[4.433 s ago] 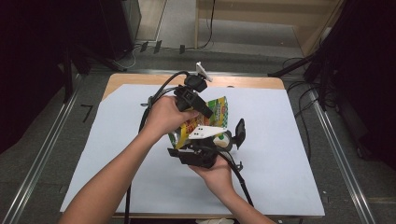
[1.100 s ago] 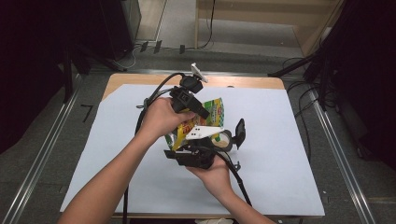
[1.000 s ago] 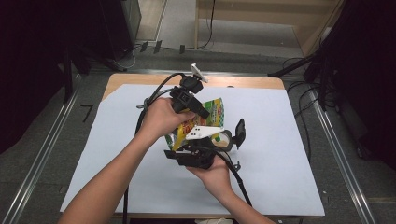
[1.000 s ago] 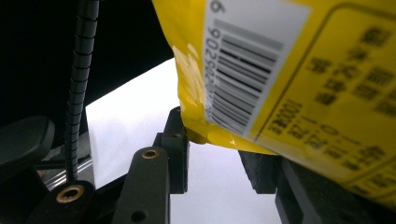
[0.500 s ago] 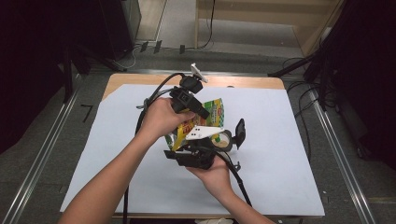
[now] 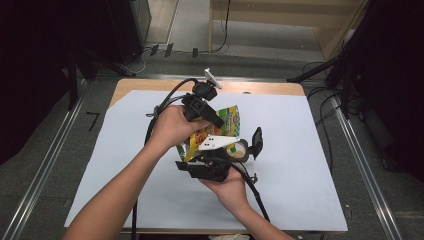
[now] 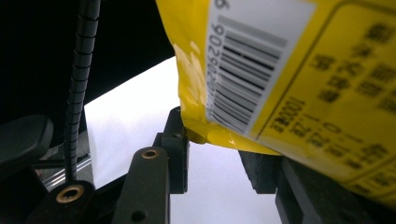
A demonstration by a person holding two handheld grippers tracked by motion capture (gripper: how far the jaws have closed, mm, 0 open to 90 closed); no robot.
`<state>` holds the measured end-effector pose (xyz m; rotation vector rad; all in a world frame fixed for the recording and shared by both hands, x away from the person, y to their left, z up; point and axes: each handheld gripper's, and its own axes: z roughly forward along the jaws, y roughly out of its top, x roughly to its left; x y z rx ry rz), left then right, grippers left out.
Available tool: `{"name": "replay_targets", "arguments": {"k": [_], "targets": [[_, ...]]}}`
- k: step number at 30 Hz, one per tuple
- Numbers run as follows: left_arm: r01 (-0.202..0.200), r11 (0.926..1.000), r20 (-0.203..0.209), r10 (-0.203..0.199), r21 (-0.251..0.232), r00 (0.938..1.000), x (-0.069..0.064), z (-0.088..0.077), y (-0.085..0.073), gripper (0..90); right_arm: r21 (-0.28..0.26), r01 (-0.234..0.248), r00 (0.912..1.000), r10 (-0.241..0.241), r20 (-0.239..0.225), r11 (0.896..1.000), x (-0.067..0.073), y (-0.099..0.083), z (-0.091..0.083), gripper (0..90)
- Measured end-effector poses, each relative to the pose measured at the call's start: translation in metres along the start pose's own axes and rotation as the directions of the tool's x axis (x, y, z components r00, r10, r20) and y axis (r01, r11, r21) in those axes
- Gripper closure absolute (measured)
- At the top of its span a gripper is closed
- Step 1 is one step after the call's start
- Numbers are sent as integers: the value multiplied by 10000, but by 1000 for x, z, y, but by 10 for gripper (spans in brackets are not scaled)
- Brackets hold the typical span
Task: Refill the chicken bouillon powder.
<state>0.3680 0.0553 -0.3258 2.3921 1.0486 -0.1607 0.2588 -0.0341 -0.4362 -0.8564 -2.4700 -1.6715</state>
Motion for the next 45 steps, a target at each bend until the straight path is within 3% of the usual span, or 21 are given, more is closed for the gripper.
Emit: {"name": "replay_targets", "arguments": {"k": [45], "targets": [[-20, 10000, -4, 20, 30, 10000, 1, 2, -2, 804, -8, 40, 9999, -40, 98, 10000, 1, -1, 2, 663]]}}
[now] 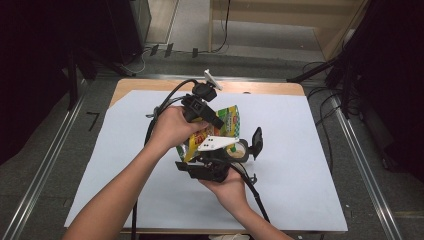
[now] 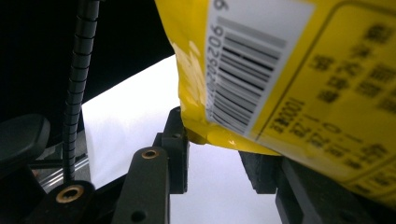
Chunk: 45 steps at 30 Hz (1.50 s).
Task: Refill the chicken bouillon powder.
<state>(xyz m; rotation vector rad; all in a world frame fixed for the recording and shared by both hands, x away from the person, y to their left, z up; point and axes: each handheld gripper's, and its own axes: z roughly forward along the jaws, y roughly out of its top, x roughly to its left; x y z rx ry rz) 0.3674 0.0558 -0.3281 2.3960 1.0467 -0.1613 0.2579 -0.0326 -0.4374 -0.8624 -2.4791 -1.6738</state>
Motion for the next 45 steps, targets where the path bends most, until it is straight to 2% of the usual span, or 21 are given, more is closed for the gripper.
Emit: {"name": "replay_targets", "arguments": {"k": [26, 45], "targets": [[10, 10000, -19, -10, -8, 10000, -1, 0, -1, 804, 3, 16, 10000, -16, 10, 10000, 1, 0, 0, 663], [-150, 9999, -59, 149, -52, 9999, -6, -4, -2, 797, -81, 55, 10000, -55, -39, 10000, 3, 0, 1, 665]]}}
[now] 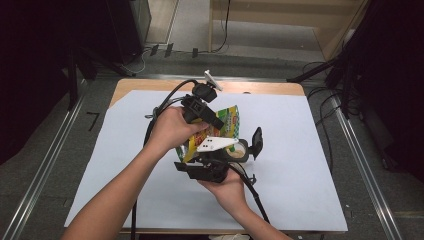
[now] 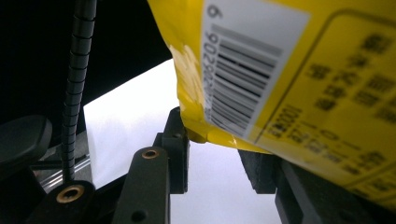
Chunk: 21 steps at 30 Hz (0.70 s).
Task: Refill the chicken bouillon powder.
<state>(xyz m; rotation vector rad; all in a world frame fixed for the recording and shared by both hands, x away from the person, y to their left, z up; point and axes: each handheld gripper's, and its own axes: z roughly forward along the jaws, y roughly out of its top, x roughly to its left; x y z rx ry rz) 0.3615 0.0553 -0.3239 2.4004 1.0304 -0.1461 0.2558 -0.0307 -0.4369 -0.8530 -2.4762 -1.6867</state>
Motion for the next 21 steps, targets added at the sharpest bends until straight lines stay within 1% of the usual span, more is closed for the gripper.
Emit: {"name": "replay_targets", "arguments": {"k": [4, 9, 13, 21], "targets": [[32, 10000, 37, -33, 61, 10000, 0, 1, 0, 799, 42, -17, 10000, 17, 16, 10000, 0, -1, 1, 668], [35, 10000, 45, -35, 21, 10000, 0, 0, 1, 798, -9, -9, 10000, 9, -2, 10000, 0, 0, 0, 670], [131, 9999, 149, -132, 18, 9998, 3, 1, 1, 799, -11, 0, 10000, 0, -15, 10000, 0, 0, -1, 670], [220, 9998, 203, -220, 19, 9996, 6, 1, 2, 794, -30, 17, 10000, -17, -17, 10000, 1, 1, -2, 669]]}}
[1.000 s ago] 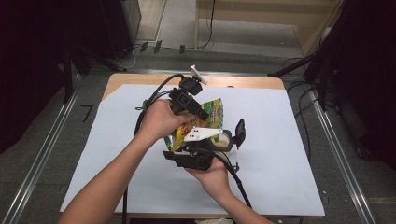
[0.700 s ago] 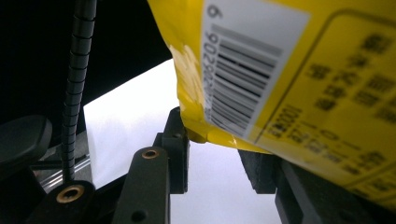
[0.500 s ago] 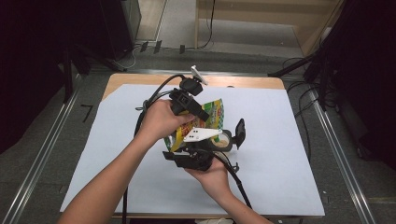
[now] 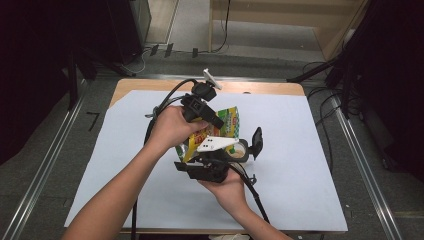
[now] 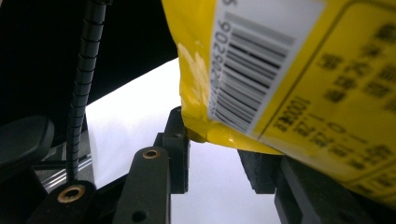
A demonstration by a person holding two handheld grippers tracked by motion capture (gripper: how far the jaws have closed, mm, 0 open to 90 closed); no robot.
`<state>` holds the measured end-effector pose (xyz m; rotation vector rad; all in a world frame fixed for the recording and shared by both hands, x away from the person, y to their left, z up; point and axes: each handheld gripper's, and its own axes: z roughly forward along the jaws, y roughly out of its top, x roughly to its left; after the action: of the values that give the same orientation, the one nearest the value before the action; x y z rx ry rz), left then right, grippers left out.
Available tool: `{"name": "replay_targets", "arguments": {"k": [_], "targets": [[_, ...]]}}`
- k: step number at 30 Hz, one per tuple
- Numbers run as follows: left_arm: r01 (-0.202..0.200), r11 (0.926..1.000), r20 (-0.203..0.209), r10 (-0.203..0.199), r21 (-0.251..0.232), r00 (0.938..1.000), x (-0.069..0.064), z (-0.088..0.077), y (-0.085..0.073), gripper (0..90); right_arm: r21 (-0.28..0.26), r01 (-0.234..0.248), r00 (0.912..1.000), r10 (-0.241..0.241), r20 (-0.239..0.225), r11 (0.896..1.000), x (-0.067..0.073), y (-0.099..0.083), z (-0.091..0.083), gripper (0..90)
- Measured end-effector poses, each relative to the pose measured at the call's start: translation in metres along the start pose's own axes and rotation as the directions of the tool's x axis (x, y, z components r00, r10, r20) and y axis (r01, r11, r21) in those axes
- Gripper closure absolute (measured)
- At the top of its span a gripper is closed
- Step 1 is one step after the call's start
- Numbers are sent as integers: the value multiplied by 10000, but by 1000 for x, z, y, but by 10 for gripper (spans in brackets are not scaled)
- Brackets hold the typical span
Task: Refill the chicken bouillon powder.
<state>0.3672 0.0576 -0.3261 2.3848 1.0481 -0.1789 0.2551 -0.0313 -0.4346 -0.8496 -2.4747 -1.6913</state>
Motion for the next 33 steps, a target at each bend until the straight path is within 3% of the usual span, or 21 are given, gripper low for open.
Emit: {"name": "replay_targets", "arguments": {"k": [33], "targets": [[-31, 9999, -29, 32, 102, 10000, 1, 2, -1, 794, 52, 198, 9997, -198, 124, 9998, 2, -1, 1, 668]]}}
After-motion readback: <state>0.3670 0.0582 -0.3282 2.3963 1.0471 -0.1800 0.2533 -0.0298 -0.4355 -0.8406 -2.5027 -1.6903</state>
